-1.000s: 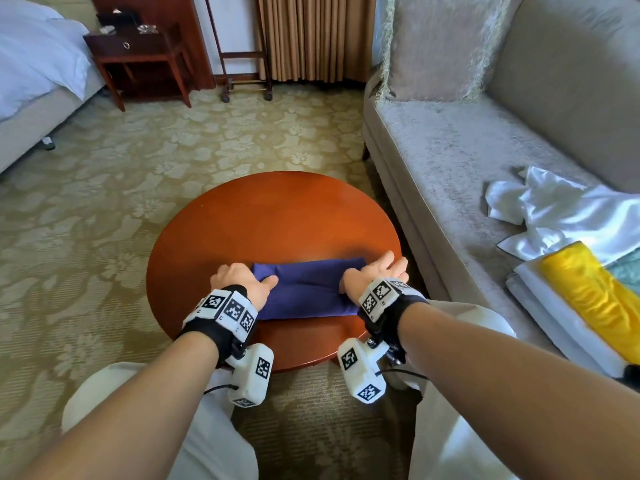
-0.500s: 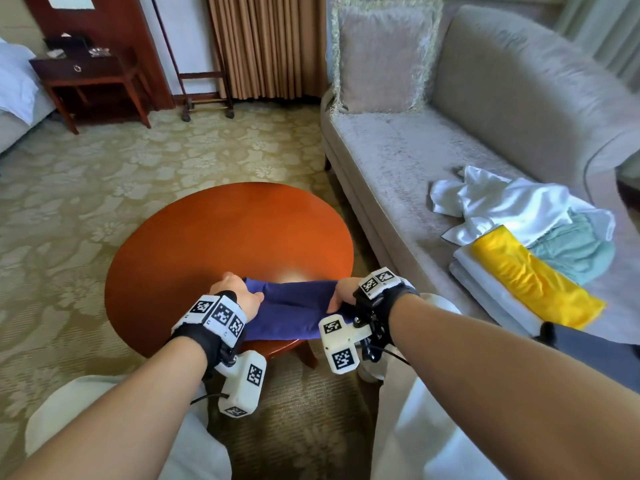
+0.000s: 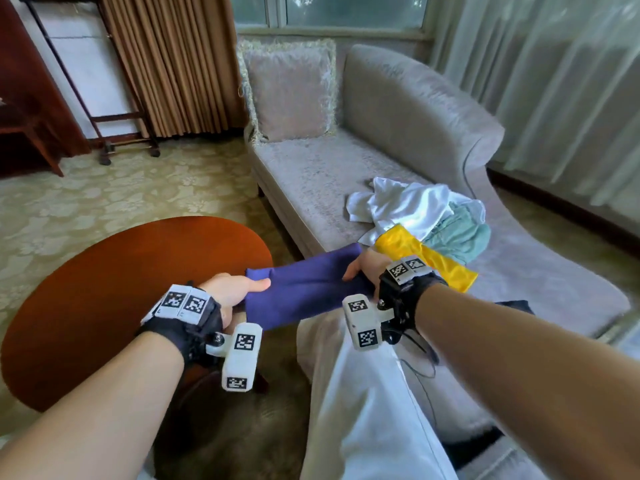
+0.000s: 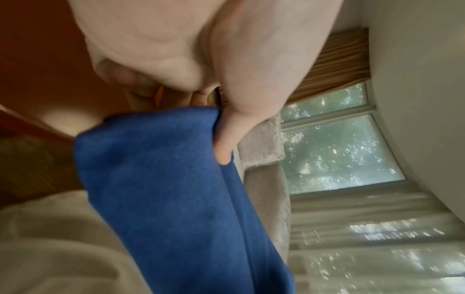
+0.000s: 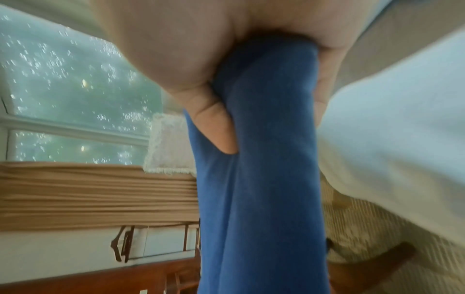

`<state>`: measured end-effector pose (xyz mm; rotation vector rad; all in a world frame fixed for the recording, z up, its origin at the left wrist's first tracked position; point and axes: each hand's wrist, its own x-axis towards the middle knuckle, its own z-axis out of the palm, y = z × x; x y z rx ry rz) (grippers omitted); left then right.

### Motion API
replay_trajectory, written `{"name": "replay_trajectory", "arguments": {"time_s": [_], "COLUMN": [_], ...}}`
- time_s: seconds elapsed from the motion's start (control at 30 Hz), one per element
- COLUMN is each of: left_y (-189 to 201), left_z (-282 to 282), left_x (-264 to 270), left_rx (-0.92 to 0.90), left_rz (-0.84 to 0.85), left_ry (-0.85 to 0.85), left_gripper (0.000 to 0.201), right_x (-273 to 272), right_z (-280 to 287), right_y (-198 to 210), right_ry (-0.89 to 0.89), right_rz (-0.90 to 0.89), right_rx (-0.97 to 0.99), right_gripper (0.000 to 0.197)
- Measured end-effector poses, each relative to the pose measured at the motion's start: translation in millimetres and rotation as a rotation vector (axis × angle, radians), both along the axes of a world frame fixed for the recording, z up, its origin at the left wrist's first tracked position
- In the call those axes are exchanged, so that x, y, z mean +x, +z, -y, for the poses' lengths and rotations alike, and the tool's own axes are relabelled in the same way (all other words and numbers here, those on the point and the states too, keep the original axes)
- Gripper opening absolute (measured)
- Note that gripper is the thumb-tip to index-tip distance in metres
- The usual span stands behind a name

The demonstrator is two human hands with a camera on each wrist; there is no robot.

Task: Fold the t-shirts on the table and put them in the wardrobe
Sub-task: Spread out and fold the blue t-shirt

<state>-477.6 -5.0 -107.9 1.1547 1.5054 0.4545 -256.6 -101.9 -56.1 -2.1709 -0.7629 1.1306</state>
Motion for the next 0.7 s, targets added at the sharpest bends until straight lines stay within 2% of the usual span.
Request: {"name": "replay_trajectory", "arguments": {"time_s": [0.17,0.23,0.33,0.47,0.6,0.7], "left_y": [29.4,40.9,51.6,41.5,12.4,-8.2], "left_z": [35.0,49.5,71.4,100.4,118.2,124.9], "left_x": [89.5,127.7,181.2,239.6,275.0,291.2], "left_rx": [-0.017,-0.037,-0.055,-0.112,-0.175,-0.218], "left_rz": [0.187,0.261,0.326,0.363,0.336,0.308], "left_ry": [-0.138,-0.188,-0.27,-0.341,-0.339,-0.316], "left_gripper": [0.03,0.037,0.039,0.028,0.042,0.041], "right_x": [73.6,103.3,144.3,192.9,229.2,249.7], "right_z": [58.4,81.5,112.4,150.0,167.2,172.7], "right_y": [23.3,27.6,31.2,21.5,-2.9,-22.7], "right_ry": [-0.157,-0.274,-0.473,-0.654,-0.713,-0.725], "right_rz": [-0.024,0.008,-0.102,-0.152,-0.15,-0.045], "right_rx": [0.101,0.075,0.115,0.105,0.085,0.008], "right_gripper": [0.016,0.02,0.005,0.012,0.039,0.021]}}
